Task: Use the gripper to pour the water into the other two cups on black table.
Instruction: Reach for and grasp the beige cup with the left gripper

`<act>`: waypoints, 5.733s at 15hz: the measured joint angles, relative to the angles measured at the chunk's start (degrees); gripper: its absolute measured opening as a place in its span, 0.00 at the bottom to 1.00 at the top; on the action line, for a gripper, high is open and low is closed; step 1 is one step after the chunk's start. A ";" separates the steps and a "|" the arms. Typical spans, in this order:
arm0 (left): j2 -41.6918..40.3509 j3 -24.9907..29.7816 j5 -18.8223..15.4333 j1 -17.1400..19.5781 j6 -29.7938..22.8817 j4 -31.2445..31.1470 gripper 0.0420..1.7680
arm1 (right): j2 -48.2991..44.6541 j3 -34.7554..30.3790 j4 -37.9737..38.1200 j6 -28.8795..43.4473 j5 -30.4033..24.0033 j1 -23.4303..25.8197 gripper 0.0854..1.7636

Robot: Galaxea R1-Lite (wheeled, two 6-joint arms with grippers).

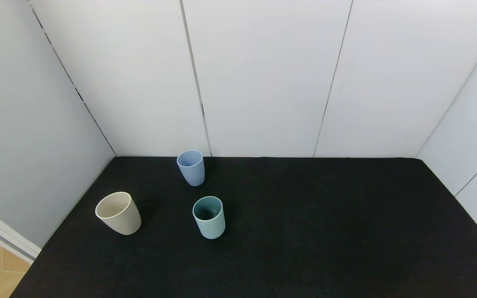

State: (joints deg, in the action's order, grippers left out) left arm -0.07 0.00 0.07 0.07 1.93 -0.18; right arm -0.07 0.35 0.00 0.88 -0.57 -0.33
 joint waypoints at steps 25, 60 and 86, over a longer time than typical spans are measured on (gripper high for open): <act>18.07 -17.16 -4.25 -1.50 0.85 -4.14 0.97 | 0.00 0.00 0.00 0.00 -0.02 0.00 0.97; 94.65 -10.69 -3.64 6.53 -1.68 50.51 0.97 | 0.00 0.00 0.00 0.00 -0.02 0.00 0.97; 116.38 -20.05 -3.49 9.00 -2.34 77.61 0.97 | 0.00 0.00 0.00 -0.02 0.00 0.00 0.97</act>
State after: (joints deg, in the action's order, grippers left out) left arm 116.31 -20.05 -3.41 9.07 -0.41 77.42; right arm -0.07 0.35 0.00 0.85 -0.57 -0.33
